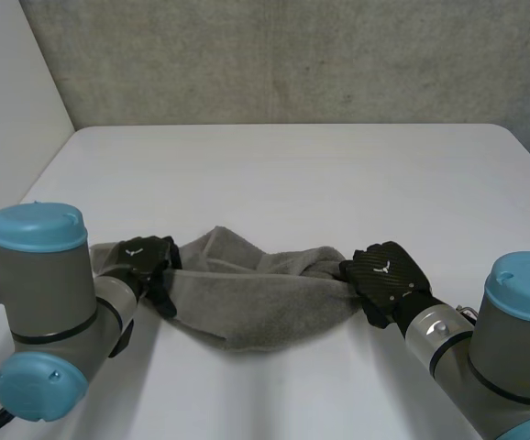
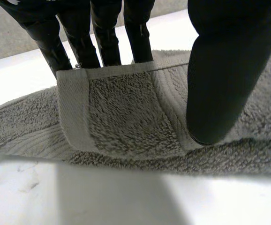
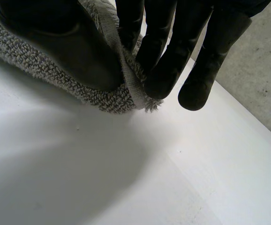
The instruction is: Fold the towel.
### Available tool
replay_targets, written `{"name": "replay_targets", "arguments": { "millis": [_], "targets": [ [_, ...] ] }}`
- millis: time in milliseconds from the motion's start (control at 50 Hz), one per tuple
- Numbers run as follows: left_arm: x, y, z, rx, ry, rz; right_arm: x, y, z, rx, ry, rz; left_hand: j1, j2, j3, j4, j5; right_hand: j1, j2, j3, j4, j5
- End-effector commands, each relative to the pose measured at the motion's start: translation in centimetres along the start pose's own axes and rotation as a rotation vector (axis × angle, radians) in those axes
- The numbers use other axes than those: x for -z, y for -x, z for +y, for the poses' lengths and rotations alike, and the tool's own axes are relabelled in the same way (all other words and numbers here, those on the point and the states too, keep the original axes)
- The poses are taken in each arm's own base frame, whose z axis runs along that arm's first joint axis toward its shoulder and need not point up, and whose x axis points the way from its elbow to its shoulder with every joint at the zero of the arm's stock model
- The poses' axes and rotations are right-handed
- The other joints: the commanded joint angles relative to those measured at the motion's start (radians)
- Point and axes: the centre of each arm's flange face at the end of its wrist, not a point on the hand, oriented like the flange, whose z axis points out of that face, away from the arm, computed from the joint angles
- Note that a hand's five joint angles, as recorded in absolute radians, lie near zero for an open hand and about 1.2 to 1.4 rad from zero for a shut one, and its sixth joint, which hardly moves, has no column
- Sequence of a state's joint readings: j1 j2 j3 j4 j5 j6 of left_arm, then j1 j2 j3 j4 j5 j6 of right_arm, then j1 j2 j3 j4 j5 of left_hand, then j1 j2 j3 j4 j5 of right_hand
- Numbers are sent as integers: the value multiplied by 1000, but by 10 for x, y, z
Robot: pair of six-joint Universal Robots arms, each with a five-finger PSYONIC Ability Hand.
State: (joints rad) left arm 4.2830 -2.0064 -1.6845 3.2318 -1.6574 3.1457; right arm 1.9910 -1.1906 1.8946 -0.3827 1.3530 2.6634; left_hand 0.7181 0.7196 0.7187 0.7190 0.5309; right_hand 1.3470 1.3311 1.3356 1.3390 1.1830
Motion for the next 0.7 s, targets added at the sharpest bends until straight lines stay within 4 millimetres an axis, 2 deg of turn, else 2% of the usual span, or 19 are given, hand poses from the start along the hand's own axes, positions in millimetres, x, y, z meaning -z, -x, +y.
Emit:
{"name": "replay_targets", "arguments": {
  "millis": [20, 60, 140, 180, 220, 240, 280, 300, 320, 340, 380, 400, 440, 460, 500, 540, 560, 600, 700],
  "targets": [
    [-1, -1, 2, -64, 3, 1, 0, 0, 0, 1, -2, 1, 429, 428, 428, 428, 442, 49, 65, 61, 57, 39],
    [0, -1, 2, -79, -1, 1, 0, -1, -2, 2, -7, 4, 642, 641, 642, 641, 655, 49, 65, 61, 57, 39],
    [4, -1, -6, -79, -25, -1, 0, -4, -7, 6, -25, 13, 678, 677, 678, 677, 691, 49, 65, 61, 57, 39],
    [9, -2, -15, -77, -54, 4, 0, -7, -12, 7, -35, 19, 678, 677, 678, 677, 691, 49, 65, 61, 57, 39],
    [24, -1, -41, -70, -144, 2, 2, -18, -31, 14, -89, 57, 678, 677, 678, 677, 691, 49, 65, 61, 57, 39],
    [24, -1, -41, -70, -145, 2, 2, -18, -31, 14, -89, 58, 678, 677, 678, 677, 691, 49, 65, 61, 57, 39],
    [43, -1, -71, -63, -253, 4, 13, -33, -63, 35, -167, 103, 678, 677, 678, 677, 691, 49, 65, 61, 57, 39],
    [43, -1, -71, -63, -254, 4, 13, -33, -63, 35, -167, 103, 678, 677, 678, 677, 691, 49, 65, 61, 57, 39],
    [56, -1, -92, -58, -329, 2, 22, -42, -81, 43, -200, 123, 678, 677, 678, 677, 691, 49, 65, 61, 57, 39],
    [56, -1, -92, -58, -330, 2, 22, -42, -81, 43, -201, 124, 678, 677, 678, 677, 691, 49, 65, 61, 57, 39],
    [91, 3, -137, -39, -495, -7, 40, -64, -117, 50, -241, 170, 678, 677, 678, 677, 691, 49, 65, 61, 57, 39],
    [91, 3, -137, -39, -496, -7, 40, -64, -117, 50, -242, 170, 678, 677, 678, 677, 691, 49, 65, 61, 57, 39],
    [127, 7, -172, -27, -611, -12, 58, -77, -151, 52, -265, 183, 678, 677, 678, 677, 691, 49, 65, 61, 57, 39],
    [127, 7, -172, -27, -612, -12, 58, -77, -151, 52, -265, 183, 678, 677, 678, 677, 691, 49, 65, 61, 57, 39],
    [143, 9, -187, -20, -654, -17, 66, -84, -169, 53, -282, 193, 678, 677, 678, 677, 691, 49, 65, 61, 57, 39],
    [167, 14, -209, -13, -707, -27, 83, -99, -202, 57, -310, 217, 678, 677, 678, 677, 691, 49, 65, 61, 57, 39],
    [167, 14, -209, -13, -707, -27, 83, -99, -202, 57, -311, 217, 678, 677, 678, 677, 691, 49, 65, 61, 57, 39],
    [182, 16, -225, -5, -731, -30, 101, -110, -234, 62, -355, 238, 678, 677, 678, 677, 691, 49, 65, 61, 57, 39],
    [189, 18, -234, -1, -734, -37, 119, -118, -261, 64, -385, 249, 678, 677, 678, 677, 691, 49, 65, 61, 57, 39]
  ]
}}
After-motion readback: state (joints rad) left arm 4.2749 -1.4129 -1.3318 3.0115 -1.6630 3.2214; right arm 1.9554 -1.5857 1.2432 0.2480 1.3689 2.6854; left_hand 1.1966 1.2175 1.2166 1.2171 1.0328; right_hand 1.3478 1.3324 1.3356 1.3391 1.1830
